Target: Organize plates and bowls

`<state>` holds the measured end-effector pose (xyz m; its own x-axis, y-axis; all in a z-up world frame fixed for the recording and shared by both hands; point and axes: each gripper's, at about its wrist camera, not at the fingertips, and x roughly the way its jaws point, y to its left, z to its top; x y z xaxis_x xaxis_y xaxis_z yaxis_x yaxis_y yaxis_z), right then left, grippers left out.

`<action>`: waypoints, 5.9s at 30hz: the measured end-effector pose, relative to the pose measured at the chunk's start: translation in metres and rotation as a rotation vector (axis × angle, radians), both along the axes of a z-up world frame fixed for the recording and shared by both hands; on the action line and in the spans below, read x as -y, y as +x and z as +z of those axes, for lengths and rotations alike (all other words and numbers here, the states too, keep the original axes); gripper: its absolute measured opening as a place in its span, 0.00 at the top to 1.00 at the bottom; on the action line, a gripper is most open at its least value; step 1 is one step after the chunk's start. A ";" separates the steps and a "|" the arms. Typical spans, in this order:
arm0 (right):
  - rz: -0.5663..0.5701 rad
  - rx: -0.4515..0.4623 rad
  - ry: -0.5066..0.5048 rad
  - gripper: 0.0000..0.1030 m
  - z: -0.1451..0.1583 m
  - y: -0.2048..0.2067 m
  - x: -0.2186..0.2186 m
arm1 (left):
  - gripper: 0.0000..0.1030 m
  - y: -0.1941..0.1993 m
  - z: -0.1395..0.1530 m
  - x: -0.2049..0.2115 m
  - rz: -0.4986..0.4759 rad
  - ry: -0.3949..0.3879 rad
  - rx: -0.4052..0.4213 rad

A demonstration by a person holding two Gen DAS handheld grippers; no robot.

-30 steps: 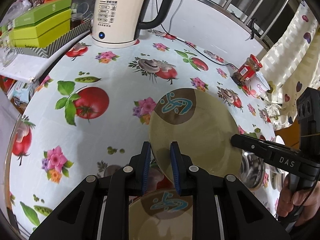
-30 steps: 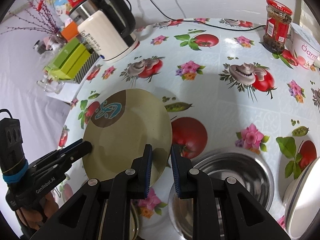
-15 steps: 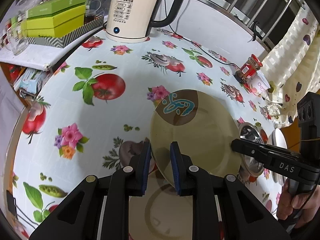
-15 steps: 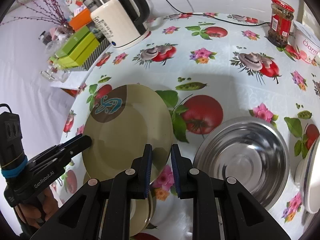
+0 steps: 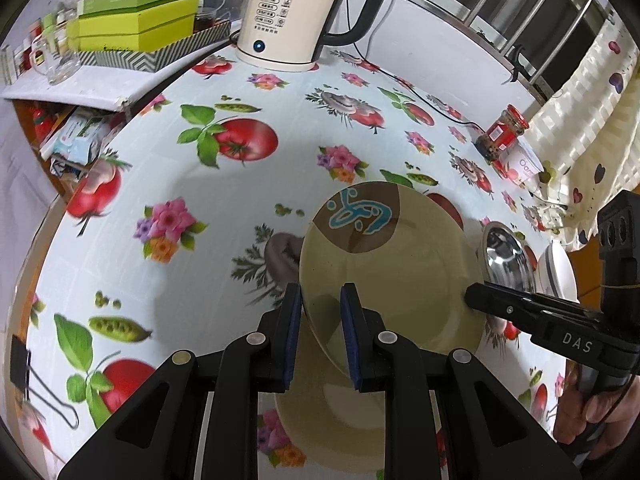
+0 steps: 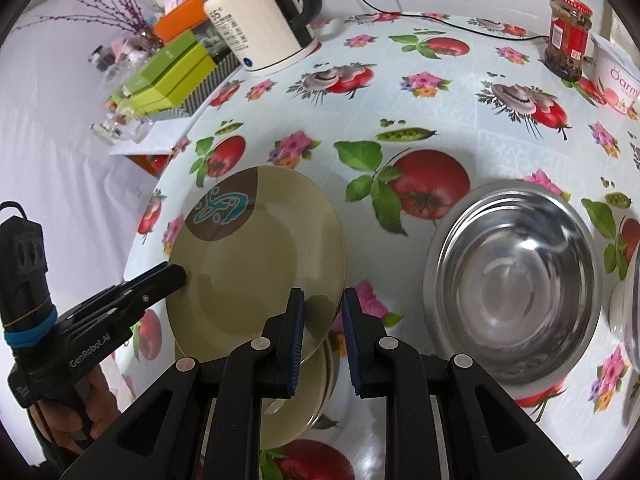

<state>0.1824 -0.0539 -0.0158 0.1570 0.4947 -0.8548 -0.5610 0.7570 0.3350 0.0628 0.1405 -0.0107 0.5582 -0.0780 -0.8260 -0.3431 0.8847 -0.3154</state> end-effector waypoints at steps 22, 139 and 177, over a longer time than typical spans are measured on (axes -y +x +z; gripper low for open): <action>0.050 -0.016 -0.017 0.82 -0.013 -0.047 0.007 | 0.80 -0.048 -0.010 0.008 0.027 -0.021 -0.028; -0.257 0.085 0.066 0.65 0.002 -0.009 0.143 | 0.79 -0.003 0.015 0.115 -0.269 0.077 0.047; -0.369 -0.090 0.126 0.90 -0.023 -0.020 0.209 | 0.79 0.010 0.019 0.155 -0.374 0.093 0.044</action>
